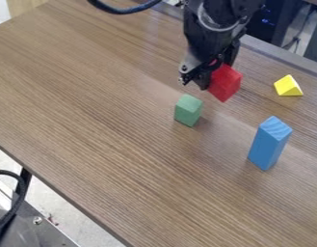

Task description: Put the red rectangular block on the green cube

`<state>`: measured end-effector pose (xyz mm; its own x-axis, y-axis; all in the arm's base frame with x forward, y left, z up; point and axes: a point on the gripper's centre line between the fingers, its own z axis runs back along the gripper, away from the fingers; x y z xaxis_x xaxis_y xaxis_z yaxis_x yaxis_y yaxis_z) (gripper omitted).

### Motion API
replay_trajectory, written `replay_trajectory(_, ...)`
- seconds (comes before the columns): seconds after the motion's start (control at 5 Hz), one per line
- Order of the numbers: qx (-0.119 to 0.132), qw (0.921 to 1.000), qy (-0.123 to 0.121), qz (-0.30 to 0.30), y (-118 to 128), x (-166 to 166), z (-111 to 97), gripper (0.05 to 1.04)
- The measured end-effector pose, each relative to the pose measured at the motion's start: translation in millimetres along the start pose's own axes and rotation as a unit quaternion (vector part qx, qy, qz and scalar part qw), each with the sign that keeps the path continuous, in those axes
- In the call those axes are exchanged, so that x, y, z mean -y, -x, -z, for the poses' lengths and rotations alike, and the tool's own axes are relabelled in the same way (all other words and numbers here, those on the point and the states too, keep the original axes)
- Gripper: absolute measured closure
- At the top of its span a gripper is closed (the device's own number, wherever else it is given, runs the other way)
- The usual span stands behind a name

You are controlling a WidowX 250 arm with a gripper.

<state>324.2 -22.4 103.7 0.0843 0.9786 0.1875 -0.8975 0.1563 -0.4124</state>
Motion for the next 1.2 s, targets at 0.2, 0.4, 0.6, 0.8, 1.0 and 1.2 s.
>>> replay_trajectory(0.2,0.002,0.9993,-0.015,-0.036,-14.3,-6.2,10.8,0.503)
replay_trajectory(0.4,0.002,0.9978,-0.023,-0.062,-23.7,-11.0,14.9,0.503)
replay_trajectory(0.6,-0.003,0.9957,-0.034,-0.086,-27.0,-16.8,21.6,0.503)
replay_trajectory(0.8,-0.007,0.9950,-0.040,-0.092,-26.6,-18.6,27.9,0.503)
replay_trajectory(1.0,-0.014,0.9943,-0.045,-0.095,-23.6,-20.5,34.7,0.503)
replay_trajectory(1.2,-0.016,0.9941,-0.051,-0.094,-21.6,-22.4,40.4,0.503)
